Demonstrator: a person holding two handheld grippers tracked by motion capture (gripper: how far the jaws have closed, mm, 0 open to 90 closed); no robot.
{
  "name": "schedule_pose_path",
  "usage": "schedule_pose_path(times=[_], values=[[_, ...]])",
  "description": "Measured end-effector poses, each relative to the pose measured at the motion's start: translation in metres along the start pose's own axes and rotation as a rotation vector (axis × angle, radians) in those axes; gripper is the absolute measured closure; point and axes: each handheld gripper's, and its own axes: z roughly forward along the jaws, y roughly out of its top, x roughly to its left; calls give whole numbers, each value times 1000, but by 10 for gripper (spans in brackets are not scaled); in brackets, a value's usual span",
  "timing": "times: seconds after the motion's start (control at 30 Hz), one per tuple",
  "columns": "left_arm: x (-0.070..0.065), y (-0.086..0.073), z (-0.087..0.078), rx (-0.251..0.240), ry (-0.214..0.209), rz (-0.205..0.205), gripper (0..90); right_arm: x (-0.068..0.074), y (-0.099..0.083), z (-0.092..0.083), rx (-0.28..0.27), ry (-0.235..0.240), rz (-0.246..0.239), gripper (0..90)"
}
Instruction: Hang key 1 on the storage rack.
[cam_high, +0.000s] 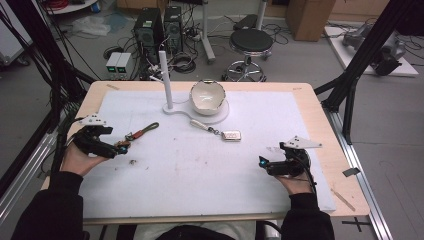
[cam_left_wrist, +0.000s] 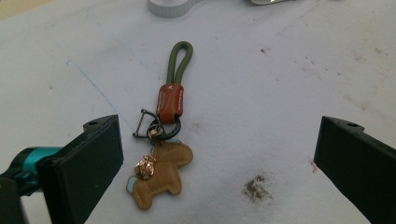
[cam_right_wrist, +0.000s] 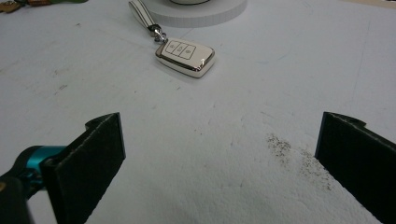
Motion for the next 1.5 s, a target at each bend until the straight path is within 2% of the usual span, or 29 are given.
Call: schedule_pose_path(times=[0.23, 0.43, 0.47, 0.53, 0.7, 0.9, 1.1, 1.27, 1.3, 1.4, 1.5], values=[[7, 16, 9, 1, -17, 11, 18, 0, 1, 0, -1, -7, -6, 6], [13, 29, 20, 52, -26, 30, 18, 1, 1, 0, -1, -3, -9, 6], [14, 30, 21, 48, -23, 31, 18, 1, 1, 0, -1, -3, -9, 6], [17, 32, 23, 60, -32, 15, 18, 1, 1, -1, -1, -5, -3, 6], [23, 34, 33, 113, -45, 15, 27, 1, 1, 0, -1, -3, -11, 6], [26, 38, 52, 193, -64, 35, 42, 2, 1, 0, -1, -5, -15, 6], [30, 35, 66, 244, -75, 24, 42, 2, 1, 0, 3, -4, -17, 6], [28, 33, 74, 279, -61, 42, 120, 2, 1, 0, 8, -4, -18, 6], [27, 32, 76, 284, -57, 41, 221, 2, 1, -1, 7, -5, -20, 6], [28, 31, 78, 310, -27, 46, 267, 2, 1, -1, 9, -6, -18, 6], [29, 29, 79, 321, -24, 45, 335, 3, 1, -2, 14, -7, -15, 6]])
